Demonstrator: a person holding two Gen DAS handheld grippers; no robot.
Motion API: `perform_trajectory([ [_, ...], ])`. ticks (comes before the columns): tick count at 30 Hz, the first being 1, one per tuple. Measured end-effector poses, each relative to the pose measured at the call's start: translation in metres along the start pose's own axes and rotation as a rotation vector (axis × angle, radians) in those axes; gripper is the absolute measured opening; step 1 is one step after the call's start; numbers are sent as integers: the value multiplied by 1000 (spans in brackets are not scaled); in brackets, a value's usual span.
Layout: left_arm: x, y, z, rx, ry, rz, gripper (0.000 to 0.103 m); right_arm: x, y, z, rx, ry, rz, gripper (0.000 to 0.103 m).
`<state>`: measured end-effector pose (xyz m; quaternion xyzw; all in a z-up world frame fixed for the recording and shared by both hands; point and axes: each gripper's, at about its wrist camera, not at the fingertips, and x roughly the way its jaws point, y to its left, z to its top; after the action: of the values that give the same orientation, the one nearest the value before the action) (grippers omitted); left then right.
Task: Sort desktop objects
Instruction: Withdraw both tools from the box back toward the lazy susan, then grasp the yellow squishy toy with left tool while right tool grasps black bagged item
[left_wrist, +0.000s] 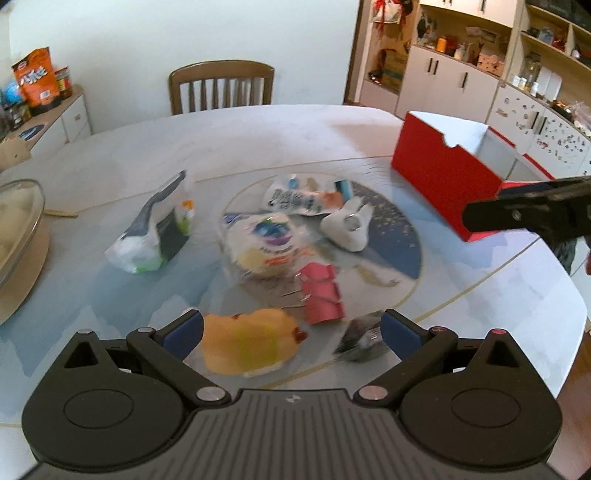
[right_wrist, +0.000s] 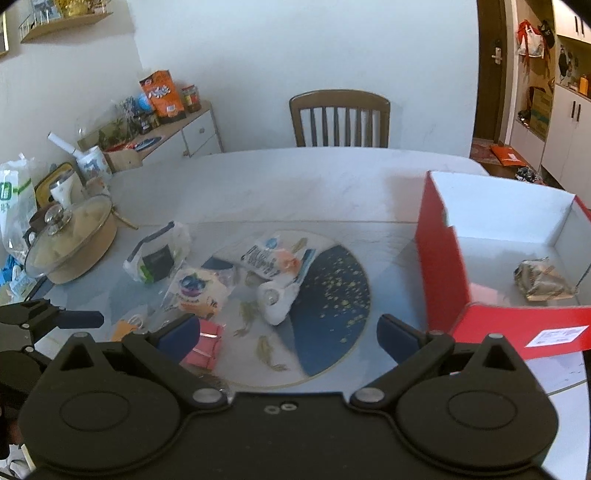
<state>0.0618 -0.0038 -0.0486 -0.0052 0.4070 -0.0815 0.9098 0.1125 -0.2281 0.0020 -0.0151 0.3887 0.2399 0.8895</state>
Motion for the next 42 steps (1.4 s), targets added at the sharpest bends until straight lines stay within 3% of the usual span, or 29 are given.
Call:
perform_trajectory([
  [9, 12, 13, -5, 18, -2, 51, 103, 13, 29, -19, -15, 54, 7, 102],
  [26, 29, 17, -10, -44, 30, 38, 102, 47, 65, -60, -101, 140, 26, 97],
  [33, 28, 18, -12, -49, 15, 23, 101, 61, 74, -70, -122, 140, 23, 88],
  [42, 33, 14, -13, -31, 31, 22, 93, 71, 85, -70, -186, 121, 17, 73],
])
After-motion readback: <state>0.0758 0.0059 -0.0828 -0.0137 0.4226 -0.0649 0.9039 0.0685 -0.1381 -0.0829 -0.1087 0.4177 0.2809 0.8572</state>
